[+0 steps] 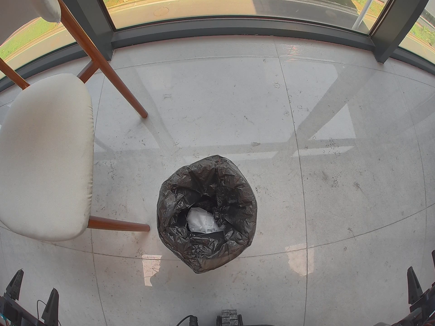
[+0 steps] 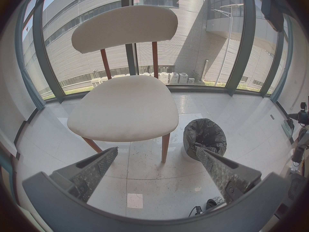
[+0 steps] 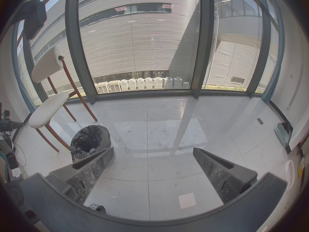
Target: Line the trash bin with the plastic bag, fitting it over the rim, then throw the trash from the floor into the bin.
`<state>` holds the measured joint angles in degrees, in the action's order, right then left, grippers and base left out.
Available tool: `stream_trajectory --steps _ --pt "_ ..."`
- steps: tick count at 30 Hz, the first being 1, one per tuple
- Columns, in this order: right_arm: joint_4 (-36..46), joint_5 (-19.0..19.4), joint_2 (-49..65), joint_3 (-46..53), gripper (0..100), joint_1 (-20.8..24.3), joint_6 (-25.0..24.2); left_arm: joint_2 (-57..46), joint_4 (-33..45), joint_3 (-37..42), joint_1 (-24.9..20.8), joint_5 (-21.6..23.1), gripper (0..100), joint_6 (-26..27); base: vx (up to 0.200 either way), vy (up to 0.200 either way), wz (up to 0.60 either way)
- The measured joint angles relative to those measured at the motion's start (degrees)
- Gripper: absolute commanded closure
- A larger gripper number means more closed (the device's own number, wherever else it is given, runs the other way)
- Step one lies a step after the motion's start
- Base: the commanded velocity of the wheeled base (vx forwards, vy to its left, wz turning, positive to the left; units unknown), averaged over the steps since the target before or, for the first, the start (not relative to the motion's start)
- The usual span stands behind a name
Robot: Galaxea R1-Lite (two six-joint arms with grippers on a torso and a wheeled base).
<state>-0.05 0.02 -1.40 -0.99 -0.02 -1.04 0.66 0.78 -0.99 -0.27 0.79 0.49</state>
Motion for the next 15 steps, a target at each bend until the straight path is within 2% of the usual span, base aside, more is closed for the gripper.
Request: stream_trajectory --steps 15 --pt "0.12 -0.16 0.48 -0.02 0 0.07 1.72 0.07 0.0 0.0 0.11 -0.09 0 -1.41 0.0 0.0 0.0"
